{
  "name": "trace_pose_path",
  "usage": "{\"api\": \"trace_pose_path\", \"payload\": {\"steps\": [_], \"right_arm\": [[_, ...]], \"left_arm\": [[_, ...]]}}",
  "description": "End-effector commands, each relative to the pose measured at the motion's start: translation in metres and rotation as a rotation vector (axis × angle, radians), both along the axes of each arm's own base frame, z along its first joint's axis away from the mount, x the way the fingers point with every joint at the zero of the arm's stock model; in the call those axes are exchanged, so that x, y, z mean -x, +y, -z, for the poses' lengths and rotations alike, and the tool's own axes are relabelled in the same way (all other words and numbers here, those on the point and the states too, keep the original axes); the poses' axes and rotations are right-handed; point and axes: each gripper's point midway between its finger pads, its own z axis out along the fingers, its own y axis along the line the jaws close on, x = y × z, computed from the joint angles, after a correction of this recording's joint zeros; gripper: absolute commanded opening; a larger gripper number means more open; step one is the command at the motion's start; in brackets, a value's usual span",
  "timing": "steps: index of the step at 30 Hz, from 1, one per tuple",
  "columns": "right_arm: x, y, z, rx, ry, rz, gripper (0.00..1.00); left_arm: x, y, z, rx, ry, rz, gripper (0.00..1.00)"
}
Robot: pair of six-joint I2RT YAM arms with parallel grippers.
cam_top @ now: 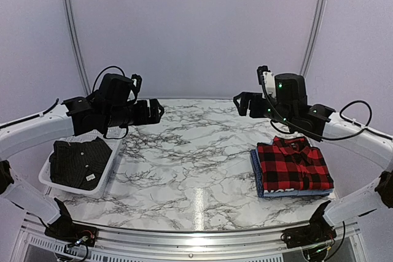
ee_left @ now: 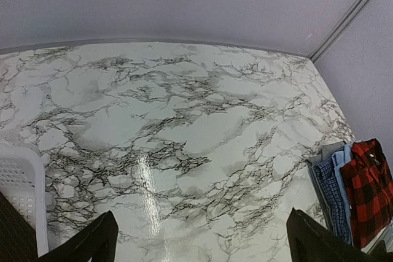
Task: Fold and stack the long sleeve shirts
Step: Pick up the crumpled shirt from the bin.
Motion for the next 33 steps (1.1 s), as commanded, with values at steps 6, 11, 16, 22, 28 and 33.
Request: {"api": "trace_pose_path", "payload": {"steps": [6,11,16,22,28,33], "right_arm": [[0.001,-0.008,-0.014,-0.019,-0.041,0.023,0.98],[0.002,-0.009,-0.013,-0.012,-0.041,0.023,0.99],[0.002,-0.007,-0.011,0.004,-0.044,0.005,0.98],[0.002,-0.004,-0.012,0.017,-0.076,-0.02,0.98],[0.002,0.005,-0.011,0.03,-0.086,-0.068,0.99],[0.005,0.013,-0.007,0.021,-0.082,-0.114,0.99]], "left_arm": [[-0.006,-0.006,-0.017,0.021,-0.044,0.003,0.99],[-0.004,0.007,-0.015,0.0,-0.049,-0.033,0.99],[0.001,0.052,-0.008,-0.069,-0.028,-0.197,0.99],[0.017,0.136,0.013,-0.127,0.079,-0.464,0.99],[0.039,0.218,0.057,-0.136,0.234,-0.694,0.99],[0.05,0.256,0.104,-0.159,0.378,-0.814,0.99]]}}
